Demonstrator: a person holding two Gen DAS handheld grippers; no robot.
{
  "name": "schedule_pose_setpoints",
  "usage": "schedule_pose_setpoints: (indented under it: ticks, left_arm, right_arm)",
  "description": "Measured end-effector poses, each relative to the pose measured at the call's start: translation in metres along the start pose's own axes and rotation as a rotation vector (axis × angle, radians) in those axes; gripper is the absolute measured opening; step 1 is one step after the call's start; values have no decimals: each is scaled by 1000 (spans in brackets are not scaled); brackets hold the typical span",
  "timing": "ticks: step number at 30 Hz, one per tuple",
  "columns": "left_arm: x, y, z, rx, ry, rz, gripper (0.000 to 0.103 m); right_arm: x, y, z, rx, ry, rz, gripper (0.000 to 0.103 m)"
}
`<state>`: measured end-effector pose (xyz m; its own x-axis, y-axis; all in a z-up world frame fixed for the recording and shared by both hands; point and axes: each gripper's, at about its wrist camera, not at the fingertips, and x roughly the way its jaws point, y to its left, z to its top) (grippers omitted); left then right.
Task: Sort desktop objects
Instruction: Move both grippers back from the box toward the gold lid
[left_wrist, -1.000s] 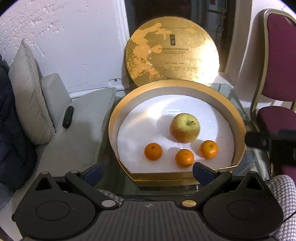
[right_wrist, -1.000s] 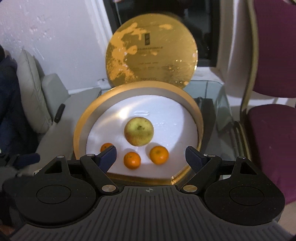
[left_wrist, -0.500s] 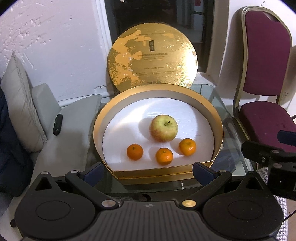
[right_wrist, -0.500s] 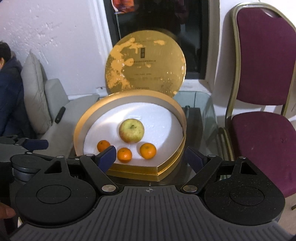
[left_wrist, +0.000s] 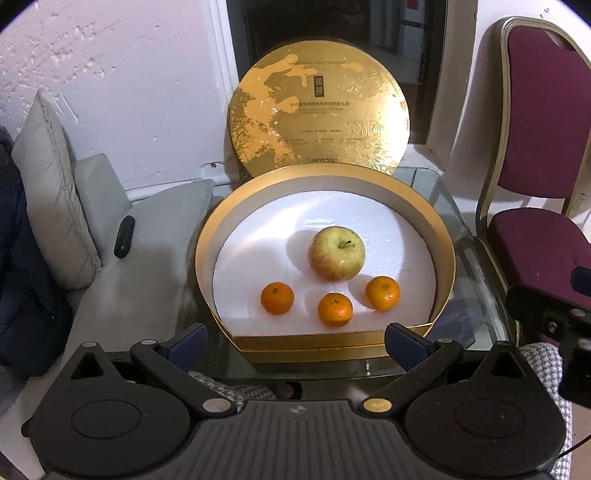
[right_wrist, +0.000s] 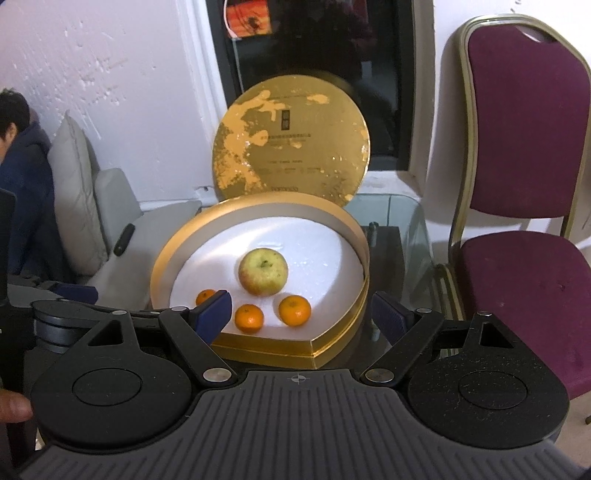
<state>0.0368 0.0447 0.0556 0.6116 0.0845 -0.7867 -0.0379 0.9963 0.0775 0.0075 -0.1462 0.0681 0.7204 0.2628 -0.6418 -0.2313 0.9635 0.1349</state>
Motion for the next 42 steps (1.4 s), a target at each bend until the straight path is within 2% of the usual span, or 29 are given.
schedule_pose_setpoints:
  ticks: [20,26,30,36,38,42]
  left_arm:
    - [37,8,18,-19,67,-76,101]
    - [42,15,23,-49,20,-102,101]
    - [48,28,28,-105,-72,-179,101]
    - [45,53,48,-139,-162,-146,101]
    - [48,61,58,-142,-156,-151,101]
    - [61,73,76,-136,-81,-240,101]
  right_arm:
    - [37,-1,13,23,19,2,87]
    - [44,4,17,14,10,8,87]
    - [47,4,22,5,-8,5,87]
    - [53,1,44,-2,-56,0,87]
    - [55,0,55,-1,-77,1,87]
    - [63,-2,77,3,-116,23,88]
